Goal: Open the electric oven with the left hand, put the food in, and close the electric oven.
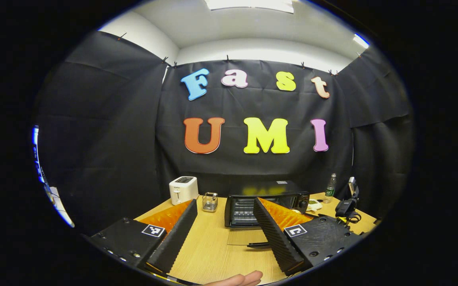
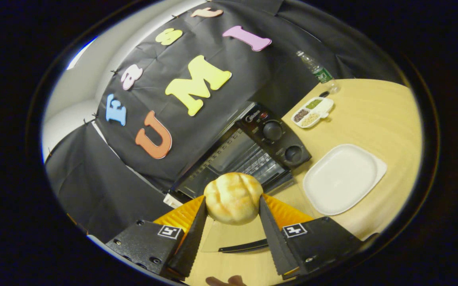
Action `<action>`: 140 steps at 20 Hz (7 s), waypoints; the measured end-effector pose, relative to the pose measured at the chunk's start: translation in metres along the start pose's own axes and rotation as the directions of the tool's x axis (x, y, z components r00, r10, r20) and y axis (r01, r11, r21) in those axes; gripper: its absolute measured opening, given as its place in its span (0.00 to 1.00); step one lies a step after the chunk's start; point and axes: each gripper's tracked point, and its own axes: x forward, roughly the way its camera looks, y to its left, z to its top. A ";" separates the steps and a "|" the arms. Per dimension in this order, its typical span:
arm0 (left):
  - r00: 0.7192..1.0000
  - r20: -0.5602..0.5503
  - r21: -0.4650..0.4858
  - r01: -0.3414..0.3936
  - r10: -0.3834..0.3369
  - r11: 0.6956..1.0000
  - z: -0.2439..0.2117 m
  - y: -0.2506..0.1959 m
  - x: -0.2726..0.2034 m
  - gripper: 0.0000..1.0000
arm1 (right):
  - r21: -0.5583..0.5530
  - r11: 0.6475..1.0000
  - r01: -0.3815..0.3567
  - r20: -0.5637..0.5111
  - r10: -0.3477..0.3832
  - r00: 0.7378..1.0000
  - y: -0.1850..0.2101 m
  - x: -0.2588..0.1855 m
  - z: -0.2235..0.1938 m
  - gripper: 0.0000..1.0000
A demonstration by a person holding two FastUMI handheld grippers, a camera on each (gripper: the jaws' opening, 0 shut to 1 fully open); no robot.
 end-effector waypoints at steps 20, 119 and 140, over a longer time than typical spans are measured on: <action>0.992 -0.096 0.011 -0.076 0.076 0.997 -0.048 0.060 0.045 0.93 | -0.122 0.976 0.179 0.168 -0.158 0.973 0.007 0.184 0.021 0.75; 0.862 -0.488 0.054 0.184 -0.135 0.981 -0.180 -0.141 0.135 0.96 | -0.561 0.767 0.312 0.485 -0.001 0.874 0.009 -0.274 0.286 0.94; 0.932 -0.330 0.060 0.181 -0.152 0.982 -0.093 -0.140 0.186 0.98 | -0.603 0.707 0.371 0.527 0.003 0.850 0.032 -0.300 0.280 0.94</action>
